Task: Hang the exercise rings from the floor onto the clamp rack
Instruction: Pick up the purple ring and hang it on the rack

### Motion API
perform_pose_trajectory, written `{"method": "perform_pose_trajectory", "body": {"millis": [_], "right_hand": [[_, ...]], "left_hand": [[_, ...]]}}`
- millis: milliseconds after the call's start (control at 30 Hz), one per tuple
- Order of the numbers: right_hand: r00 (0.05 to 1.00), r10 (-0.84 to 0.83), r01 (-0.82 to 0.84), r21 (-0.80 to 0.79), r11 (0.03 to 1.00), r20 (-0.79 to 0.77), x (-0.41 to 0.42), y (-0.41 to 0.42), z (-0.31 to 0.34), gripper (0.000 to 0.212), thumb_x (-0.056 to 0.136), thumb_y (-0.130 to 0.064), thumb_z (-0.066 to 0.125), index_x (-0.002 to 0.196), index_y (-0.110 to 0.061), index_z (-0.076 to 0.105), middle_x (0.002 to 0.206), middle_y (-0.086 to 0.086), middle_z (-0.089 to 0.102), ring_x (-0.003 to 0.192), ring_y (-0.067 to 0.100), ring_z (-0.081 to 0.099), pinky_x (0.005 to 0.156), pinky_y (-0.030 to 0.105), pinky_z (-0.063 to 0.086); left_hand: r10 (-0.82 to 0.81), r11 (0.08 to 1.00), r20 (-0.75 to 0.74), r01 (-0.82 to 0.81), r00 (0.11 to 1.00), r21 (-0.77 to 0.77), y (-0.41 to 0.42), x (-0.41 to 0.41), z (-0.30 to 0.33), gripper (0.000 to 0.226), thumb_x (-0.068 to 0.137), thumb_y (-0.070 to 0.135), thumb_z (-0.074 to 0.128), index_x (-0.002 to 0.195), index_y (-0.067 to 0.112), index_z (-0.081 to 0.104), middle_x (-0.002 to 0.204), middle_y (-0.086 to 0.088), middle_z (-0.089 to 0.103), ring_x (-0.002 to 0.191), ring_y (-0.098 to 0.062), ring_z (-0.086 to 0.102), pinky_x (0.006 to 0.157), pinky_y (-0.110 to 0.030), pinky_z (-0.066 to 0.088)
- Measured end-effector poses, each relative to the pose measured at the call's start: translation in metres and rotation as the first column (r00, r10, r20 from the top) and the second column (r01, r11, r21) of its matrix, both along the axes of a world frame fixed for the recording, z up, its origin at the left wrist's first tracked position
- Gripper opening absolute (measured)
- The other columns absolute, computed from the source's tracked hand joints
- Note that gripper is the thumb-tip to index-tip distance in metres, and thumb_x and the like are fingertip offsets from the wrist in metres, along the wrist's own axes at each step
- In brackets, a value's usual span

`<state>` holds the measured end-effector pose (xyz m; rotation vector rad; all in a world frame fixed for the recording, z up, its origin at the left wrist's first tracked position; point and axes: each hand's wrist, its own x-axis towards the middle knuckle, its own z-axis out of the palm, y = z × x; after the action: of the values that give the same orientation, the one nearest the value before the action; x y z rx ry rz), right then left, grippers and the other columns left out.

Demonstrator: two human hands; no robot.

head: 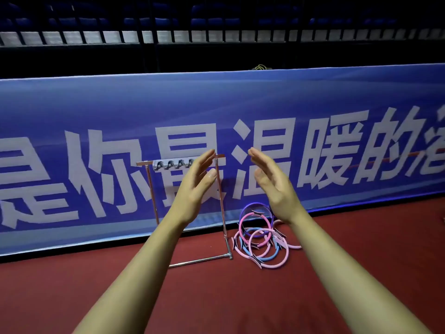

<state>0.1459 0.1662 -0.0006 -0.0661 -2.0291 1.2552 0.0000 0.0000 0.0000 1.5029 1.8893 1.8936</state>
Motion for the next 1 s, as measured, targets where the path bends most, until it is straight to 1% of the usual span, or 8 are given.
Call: {"method": "perform_pose_trajectory", "body": {"millis": [133,233,300,467,600,733,900,1000], "right_hand": [[1.0,-0.006,0.006,-0.033,0.999,0.023,-0.006,0.03,-0.007,0.057,0.095,-0.055,0.052,0.149,-0.039,0.044,0.155,-0.014,0.048,0.145,0.001,0.04,0.121,0.046,0.035],[0.997,-0.056,0.058,-0.034,0.998,0.05,-0.023,0.055,-0.016,0.054,0.099,-0.047,0.053,0.151,-0.034,0.044,0.154,-0.015,0.048,0.145,0.001,0.039,0.122,0.043,0.034],[0.994,-0.087,0.088,-0.021,0.996,0.06,-0.037,0.072,-0.023,0.056,0.099,-0.046,0.053,0.152,-0.032,0.043,0.154,-0.016,0.048,0.145,0.001,0.039,0.122,0.041,0.034],[0.985,-0.15,0.15,0.002,0.989,0.083,-0.081,0.12,-0.03,0.057,0.097,-0.05,0.054,0.151,-0.034,0.044,0.153,-0.015,0.049,0.144,0.002,0.041,0.12,0.036,0.035],[0.975,-0.21,0.208,0.031,0.978,0.073,-0.131,0.164,-0.016,0.06,0.095,-0.053,0.053,0.151,-0.031,0.045,0.15,-0.014,0.052,0.142,0.003,0.043,0.114,0.031,0.04],[0.964,-0.255,0.25,0.073,0.965,0.07,-0.183,0.205,-0.011,0.055,0.097,-0.052,0.053,0.149,-0.035,0.045,0.149,-0.015,0.052,0.142,0.005,0.044,0.12,0.04,0.036],[0.955,-0.287,0.282,0.059,0.957,0.078,-0.234,0.255,-0.025,0.051,0.1,-0.044,0.054,0.149,-0.034,0.046,0.148,-0.015,0.054,0.14,0.004,0.046,0.12,0.045,0.036],[0.954,-0.289,0.287,0.032,0.957,0.085,-0.26,0.294,-0.028,0.05,0.101,-0.041,0.054,0.149,-0.032,0.046,0.148,-0.015,0.054,0.141,0.005,0.046,0.12,0.044,0.037]], "left_hand": [[-0.052,0.998,0.033,0.053,0.998,-0.045,0.032,-0.016,-0.003,0.07,0.09,0.058,0.051,0.153,0.031,0.043,0.155,0.017,0.049,0.141,0.005,0.045,0.101,-0.005,0.041],[-0.08,0.995,0.039,0.082,0.996,-0.052,0.064,-0.035,-0.008,0.068,0.09,0.058,0.051,0.153,0.032,0.044,0.154,0.016,0.05,0.141,0.003,0.046,0.102,-0.005,0.041],[-0.106,0.993,0.044,0.108,0.993,-0.045,0.088,-0.053,-0.014,0.069,0.091,0.058,0.051,0.153,0.03,0.044,0.154,0.015,0.05,0.142,0.002,0.046,0.103,-0.006,0.042],[-0.189,0.981,0.037,0.19,0.981,-0.034,0.153,-0.105,-0.022,0.072,0.09,0.056,0.052,0.154,0.023,0.043,0.155,0.008,0.05,0.143,-0.002,0.046,0.108,-0.01,0.041],[-0.225,0.974,0.022,0.225,0.974,-0.005,0.209,-0.163,-0.017,0.071,0.09,0.058,0.052,0.153,0.026,0.044,0.155,0.009,0.05,0.143,-0.004,0.047,0.114,-0.023,0.04],[-0.268,0.963,0.001,0.268,0.963,0.007,0.26,-0.217,-0.015,0.073,0.089,0.059,0.051,0.153,0.026,0.043,0.155,0.008,0.05,0.141,-0.002,0.048,0.106,-0.011,0.042],[-0.308,0.951,0.03,0.309,0.951,-0.006,0.321,-0.265,-0.028,0.067,0.09,0.058,0.053,0.15,0.028,0.047,0.152,0.007,0.053,0.14,-0.006,0.05,0.112,-0.027,0.043],[-0.31,0.951,0.029,0.31,0.95,-0.014,0.36,-0.291,-0.029,0.069,0.09,0.057,0.053,0.15,0.025,0.047,0.151,0.006,0.054,0.139,-0.006,0.051,0.111,-0.022,0.045]]}}
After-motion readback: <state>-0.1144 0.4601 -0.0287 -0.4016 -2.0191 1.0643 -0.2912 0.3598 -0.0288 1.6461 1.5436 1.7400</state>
